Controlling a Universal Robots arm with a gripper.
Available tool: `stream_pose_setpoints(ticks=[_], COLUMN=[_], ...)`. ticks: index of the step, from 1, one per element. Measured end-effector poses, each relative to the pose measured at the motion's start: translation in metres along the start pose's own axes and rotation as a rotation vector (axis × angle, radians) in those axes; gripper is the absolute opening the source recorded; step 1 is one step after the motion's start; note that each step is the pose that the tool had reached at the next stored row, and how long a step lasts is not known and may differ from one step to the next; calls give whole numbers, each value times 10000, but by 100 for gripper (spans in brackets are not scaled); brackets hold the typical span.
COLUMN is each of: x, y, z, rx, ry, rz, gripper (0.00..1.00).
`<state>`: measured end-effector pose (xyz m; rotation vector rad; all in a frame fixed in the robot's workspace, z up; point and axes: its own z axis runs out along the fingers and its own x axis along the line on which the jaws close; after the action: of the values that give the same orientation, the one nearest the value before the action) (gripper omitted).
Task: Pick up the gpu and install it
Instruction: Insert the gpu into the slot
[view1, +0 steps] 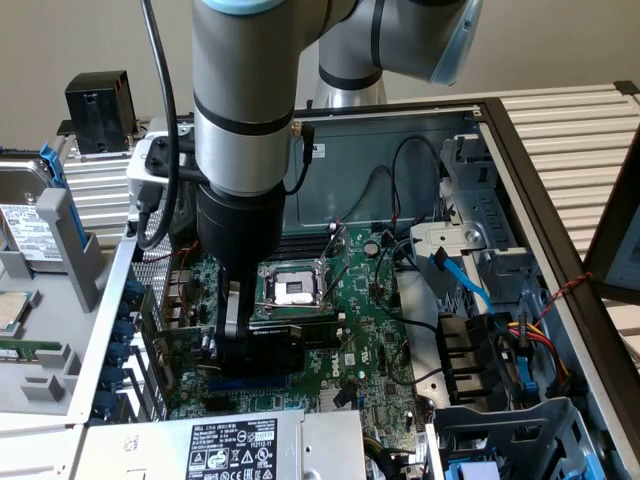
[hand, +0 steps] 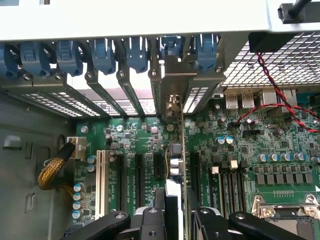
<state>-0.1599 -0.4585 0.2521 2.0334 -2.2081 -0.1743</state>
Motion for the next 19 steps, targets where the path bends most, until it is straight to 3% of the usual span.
stream_pose_setpoints(ticks=[19], x=[-11], y=[-1], z=[20], rx=[2], ry=[-4], rz=[0], gripper=[27])
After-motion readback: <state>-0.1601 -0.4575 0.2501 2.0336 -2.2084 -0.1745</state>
